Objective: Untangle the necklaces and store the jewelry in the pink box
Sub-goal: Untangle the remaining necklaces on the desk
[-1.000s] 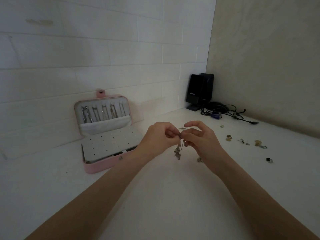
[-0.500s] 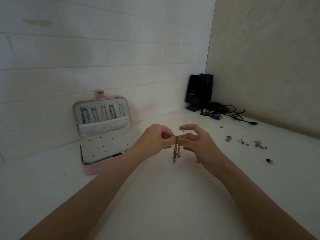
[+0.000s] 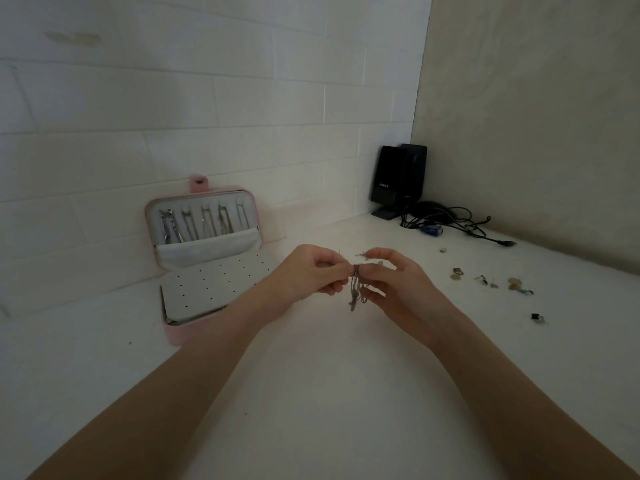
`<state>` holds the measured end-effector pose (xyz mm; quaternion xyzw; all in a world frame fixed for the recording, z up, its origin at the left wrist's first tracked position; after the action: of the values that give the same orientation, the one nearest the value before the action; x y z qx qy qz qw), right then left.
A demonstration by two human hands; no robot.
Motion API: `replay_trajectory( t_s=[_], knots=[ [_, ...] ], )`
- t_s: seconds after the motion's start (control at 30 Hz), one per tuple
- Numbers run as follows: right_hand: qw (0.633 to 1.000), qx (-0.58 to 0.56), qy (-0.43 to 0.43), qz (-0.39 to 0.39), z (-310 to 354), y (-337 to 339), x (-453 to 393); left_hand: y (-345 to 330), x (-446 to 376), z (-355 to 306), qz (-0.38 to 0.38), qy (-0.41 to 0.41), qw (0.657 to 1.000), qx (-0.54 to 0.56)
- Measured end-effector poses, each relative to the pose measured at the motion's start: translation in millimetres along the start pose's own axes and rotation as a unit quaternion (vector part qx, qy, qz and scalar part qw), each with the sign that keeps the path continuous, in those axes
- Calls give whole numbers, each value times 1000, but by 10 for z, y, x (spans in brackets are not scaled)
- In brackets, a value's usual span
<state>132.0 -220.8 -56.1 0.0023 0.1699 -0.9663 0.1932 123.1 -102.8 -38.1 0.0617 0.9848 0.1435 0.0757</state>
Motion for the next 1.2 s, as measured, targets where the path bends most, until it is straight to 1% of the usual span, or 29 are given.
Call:
replay_trajectory(
  t_s=[0.1,0.23,0.3,0.43,0.53,0.7,0.83,1.0,1.2],
  knots=[
    [1000,1,8,13,20,-27,-2,-24,23,4,-4,8,998,59],
    [992,120,17,25,-2,-64,12,-25,31,17,-34,11,999,-3],
    [982,186,29,19,2,-67,13,-5,35,24,-49,11,999,-6],
    [974,220,53,-2,38,-50,-3,-24,45,34,-36,18,999,1],
    [977,206,56,-16,56,-32,12,-24,43,32,-31,11,999,-27],
    [995,95,34,-16,70,-19,39,-74,36,23,-20,2,997,-71],
    [998,46,18,-24,42,-9,35,-102,40,11,-14,-1,998,-55],
    [997,69,18,-26,44,21,39,-78,60,44,4,21,1000,-4],
    [997,67,10,-27,16,22,24,-55,55,13,1,-7,1000,-27]
  ],
)
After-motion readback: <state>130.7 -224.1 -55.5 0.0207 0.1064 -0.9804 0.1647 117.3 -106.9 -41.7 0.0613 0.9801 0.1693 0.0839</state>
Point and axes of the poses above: each hand's wrist, its own x-axis away from the middle knuckle, its own y-axis out of the back of the hand, z = x × y, the point moved 8 cm from there along -x, towards the middle knuckle
